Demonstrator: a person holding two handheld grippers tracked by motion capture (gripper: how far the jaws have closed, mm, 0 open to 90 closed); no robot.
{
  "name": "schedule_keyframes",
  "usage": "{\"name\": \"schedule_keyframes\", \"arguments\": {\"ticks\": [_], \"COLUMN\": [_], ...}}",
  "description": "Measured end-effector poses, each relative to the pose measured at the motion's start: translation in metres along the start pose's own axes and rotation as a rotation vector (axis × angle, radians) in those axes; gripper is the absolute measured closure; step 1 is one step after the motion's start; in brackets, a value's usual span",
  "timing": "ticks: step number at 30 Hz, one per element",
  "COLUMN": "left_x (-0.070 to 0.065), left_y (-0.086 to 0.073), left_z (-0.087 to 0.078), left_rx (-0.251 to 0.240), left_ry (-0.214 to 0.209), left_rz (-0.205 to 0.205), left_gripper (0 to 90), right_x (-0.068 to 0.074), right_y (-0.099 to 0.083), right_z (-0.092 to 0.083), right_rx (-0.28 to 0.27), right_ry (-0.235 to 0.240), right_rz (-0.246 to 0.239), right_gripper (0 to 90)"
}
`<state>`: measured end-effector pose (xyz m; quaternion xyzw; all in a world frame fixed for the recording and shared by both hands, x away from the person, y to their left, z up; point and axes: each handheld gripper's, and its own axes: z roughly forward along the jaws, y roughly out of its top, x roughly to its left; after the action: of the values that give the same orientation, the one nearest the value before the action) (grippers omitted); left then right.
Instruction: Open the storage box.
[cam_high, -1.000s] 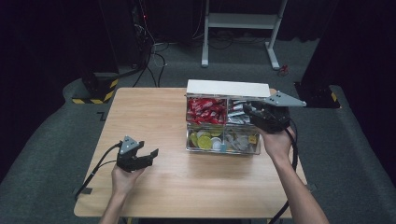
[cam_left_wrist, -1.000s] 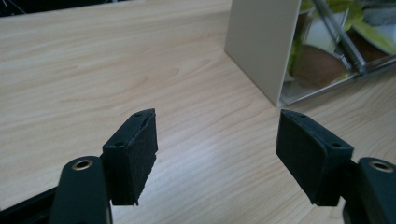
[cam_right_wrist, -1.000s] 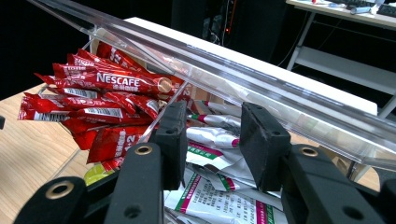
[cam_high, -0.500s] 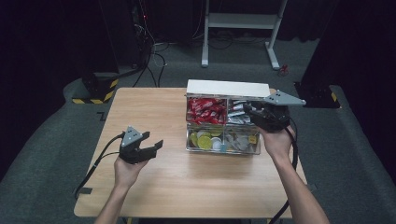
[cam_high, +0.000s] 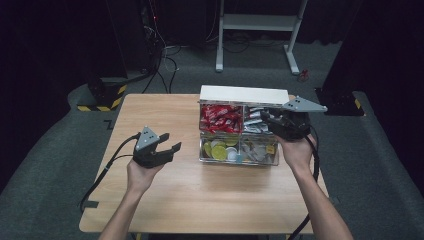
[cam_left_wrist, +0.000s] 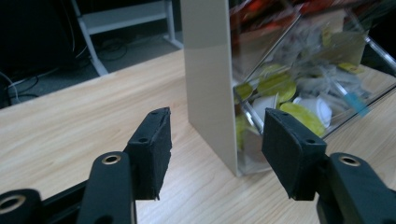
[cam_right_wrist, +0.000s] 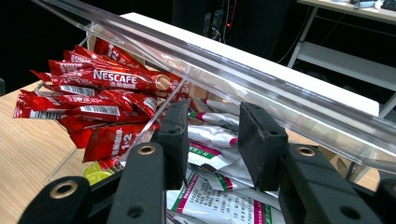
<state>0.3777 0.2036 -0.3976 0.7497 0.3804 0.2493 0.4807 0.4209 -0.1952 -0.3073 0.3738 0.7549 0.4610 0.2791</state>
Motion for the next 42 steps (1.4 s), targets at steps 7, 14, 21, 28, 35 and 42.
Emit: {"name": "schedule_keyframes", "arguments": {"ticks": [7, 14, 21, 28, 35, 42], "left_x": [-0.006, -0.010, -0.013, -0.015, -0.022, -0.025], "left_y": [0.017, 0.030, 0.043, 0.055, 0.065, 0.076], "left_z": [0.003, 0.011, 0.013, 0.017, 0.021, 0.026], "left_rx": [-0.028, -0.037, -0.045, -0.050, -0.055, -0.075], "left_ry": [-0.037, -0.078, -0.088, -0.116, -0.128, -0.146], "left_rz": [0.013, 0.016, 0.047, 0.044, 0.072, 0.063], "left_gripper": [44.4, 44.6, 44.7, 45.3, 46.2, 46.6], "right_x": [0.000, -0.001, -0.001, -0.001, -0.001, -0.002], "right_y": [0.001, 0.001, 0.000, 0.000, 0.001, 0.000], "right_z": [0.001, 0.002, 0.002, 0.002, 0.003, 0.005], "right_rx": [-0.001, 0.003, 0.002, 0.002, 0.006, 0.007], "right_ry": [-0.001, 0.000, 0.004, 0.003, 0.005, 0.008], "right_rz": [0.003, 0.003, 0.009, 0.009, 0.008, 0.005], "right_gripper": [63.1, 63.1, 63.1, 63.1, 63.1, 63.2]}}
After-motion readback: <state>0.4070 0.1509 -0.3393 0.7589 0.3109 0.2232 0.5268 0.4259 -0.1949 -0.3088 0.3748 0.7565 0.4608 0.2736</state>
